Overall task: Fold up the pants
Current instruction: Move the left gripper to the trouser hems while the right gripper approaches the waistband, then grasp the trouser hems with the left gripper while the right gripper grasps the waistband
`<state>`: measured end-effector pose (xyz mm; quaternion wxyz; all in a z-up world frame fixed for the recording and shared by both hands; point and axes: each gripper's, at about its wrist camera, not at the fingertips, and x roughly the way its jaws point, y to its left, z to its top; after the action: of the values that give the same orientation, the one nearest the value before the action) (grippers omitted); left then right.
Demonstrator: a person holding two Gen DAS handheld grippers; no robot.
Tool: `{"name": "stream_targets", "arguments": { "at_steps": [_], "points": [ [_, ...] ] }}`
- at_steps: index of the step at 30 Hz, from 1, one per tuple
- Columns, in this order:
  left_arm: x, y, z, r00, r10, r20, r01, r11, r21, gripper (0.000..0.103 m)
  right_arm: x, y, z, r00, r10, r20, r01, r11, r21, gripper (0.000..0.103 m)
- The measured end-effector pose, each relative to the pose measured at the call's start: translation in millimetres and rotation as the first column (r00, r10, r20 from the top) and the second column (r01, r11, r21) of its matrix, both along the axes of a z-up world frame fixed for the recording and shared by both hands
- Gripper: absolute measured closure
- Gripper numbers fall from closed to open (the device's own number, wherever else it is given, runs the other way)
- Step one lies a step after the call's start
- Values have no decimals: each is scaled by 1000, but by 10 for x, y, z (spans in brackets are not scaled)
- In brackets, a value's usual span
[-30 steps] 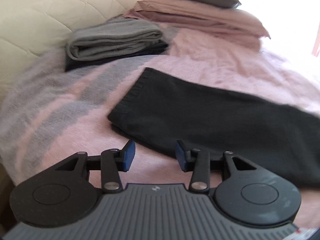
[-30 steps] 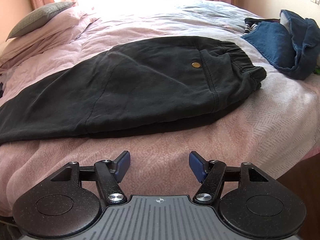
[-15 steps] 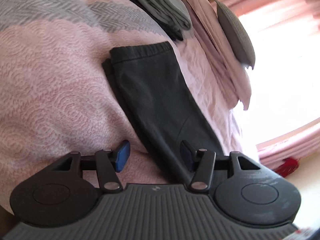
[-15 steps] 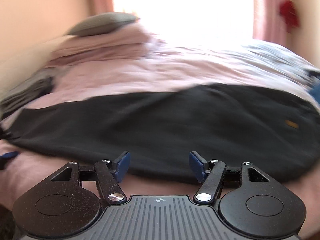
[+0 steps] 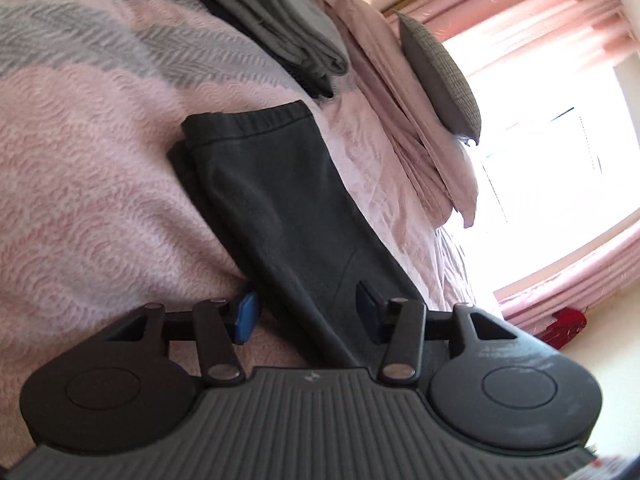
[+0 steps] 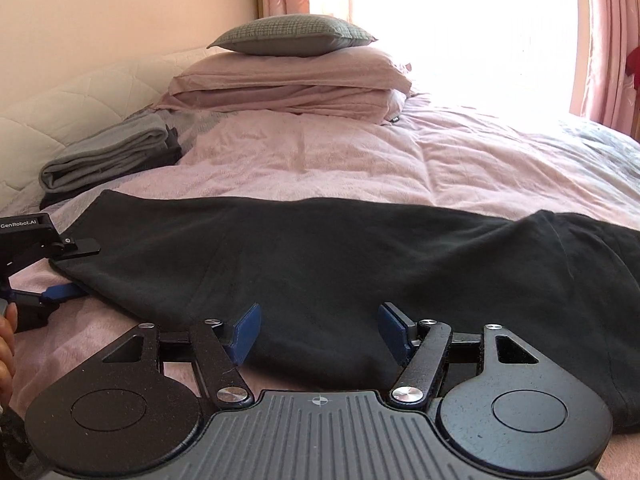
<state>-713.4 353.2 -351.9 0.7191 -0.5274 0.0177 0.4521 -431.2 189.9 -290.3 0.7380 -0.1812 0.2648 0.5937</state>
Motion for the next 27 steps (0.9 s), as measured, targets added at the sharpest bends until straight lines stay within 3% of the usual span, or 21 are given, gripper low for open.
{"name": "stream_targets", "arguments": {
  "at_steps": [3,5,9,12,16,19,21,22,23,25,27],
  "points": [
    [49,24,-67,997,-35,-72,37,999,28,64,-93,71,-44,1000,-4,-10,5,1000,12,41],
    [31,28,-101,998,-39,-58,41,998,40,63,-160,114,-104,1000,1,-17,-1,1000,11,41],
    [-28,79,-167,1000,-5,20,5,1000,17,63,-330,184,-277,996,-25,86,26,999,-20,39],
    [-21,115,-160,999,9,47,-9,1000,8,64,-319,229,-238,997,-60,57,60,998,2,39],
    [-29,157,-189,998,19,52,-19,1000,2,65,-282,363,-342,995,-39,95,43,998,-38,36],
    [-58,181,-199,999,17,51,-17,1000,-6,71,-216,374,-181,997,-16,77,19,999,-44,36],
    [-69,199,-209,998,17,55,-16,1000,-10,72,-176,432,-63,993,16,116,-13,1000,-23,38],
    [-69,205,-209,998,16,55,-15,1000,-10,72,-147,499,-14,990,35,138,-34,999,-10,48],
    [-66,209,-208,999,14,52,-14,1000,-9,72,-100,596,25,988,59,139,-58,998,-11,71],
    [-52,209,-201,999,11,39,-11,1000,-6,72,40,856,83,993,88,76,-85,996,-38,103],
    [-51,215,-196,1000,7,28,-7,1000,-7,74,205,1099,99,996,76,-37,-78,996,-38,103]
  ]
}}
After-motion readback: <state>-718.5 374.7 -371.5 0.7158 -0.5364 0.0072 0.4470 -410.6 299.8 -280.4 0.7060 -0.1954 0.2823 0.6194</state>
